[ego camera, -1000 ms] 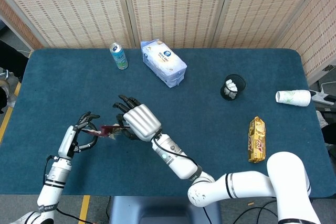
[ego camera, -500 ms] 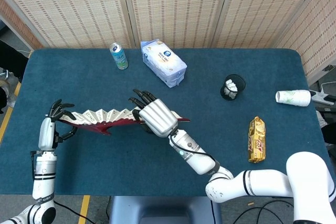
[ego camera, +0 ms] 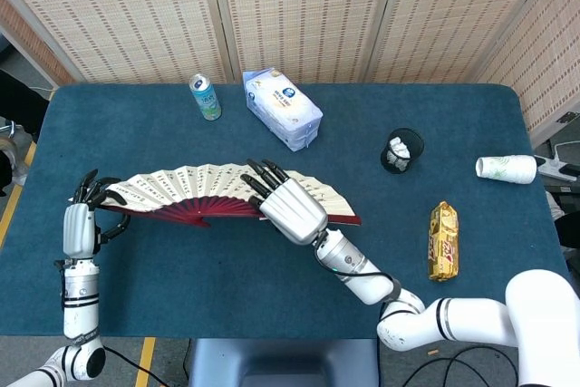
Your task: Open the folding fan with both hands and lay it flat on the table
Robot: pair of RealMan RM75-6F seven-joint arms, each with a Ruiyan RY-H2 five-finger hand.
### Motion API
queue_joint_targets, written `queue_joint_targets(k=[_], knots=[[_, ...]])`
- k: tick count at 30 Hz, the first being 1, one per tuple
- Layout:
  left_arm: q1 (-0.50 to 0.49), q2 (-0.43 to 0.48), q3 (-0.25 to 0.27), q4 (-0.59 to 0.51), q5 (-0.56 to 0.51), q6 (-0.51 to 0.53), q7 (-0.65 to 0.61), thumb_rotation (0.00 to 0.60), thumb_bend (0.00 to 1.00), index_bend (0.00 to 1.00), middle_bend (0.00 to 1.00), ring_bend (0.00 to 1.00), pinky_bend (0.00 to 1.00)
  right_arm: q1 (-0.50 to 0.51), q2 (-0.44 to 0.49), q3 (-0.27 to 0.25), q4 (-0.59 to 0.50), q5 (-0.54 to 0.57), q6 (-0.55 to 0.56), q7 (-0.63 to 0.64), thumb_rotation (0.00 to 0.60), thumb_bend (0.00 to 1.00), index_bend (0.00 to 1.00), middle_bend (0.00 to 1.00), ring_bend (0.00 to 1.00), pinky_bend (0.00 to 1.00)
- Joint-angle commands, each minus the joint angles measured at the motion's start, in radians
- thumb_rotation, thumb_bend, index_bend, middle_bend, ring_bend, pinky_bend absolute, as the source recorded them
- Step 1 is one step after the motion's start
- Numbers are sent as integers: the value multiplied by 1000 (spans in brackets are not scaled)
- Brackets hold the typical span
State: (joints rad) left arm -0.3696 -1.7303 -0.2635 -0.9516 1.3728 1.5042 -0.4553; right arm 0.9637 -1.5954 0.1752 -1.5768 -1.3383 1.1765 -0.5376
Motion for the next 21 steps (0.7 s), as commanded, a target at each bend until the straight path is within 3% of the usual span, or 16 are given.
queue_joint_targets(k=[1,6,12,16,21], knots=[[-10,-52,15,108,25,24,11,600,629,735,288,87,142,-16,-14,-15,19,-13,3,3,600,585,695,180,0,153],[-15,-112,53,260,52,23,32,600,611,650,278,84,132,-45,-37,-47,54,-45,13,-1,600,586,683,180,0,153],[5,-149,137,361,103,-4,55,600,564,223,182,22,118,-75,-50,-89,76,-75,-1,-8,600,585,580,180,0,153],[17,-165,171,397,121,-23,88,600,527,36,126,1,116,-100,-57,-118,91,-99,1,-18,600,585,457,174,0,153],[33,-171,213,434,146,-44,125,600,462,0,16,0,104,-142,-57,-152,96,-110,3,-27,600,585,226,157,0,151]])
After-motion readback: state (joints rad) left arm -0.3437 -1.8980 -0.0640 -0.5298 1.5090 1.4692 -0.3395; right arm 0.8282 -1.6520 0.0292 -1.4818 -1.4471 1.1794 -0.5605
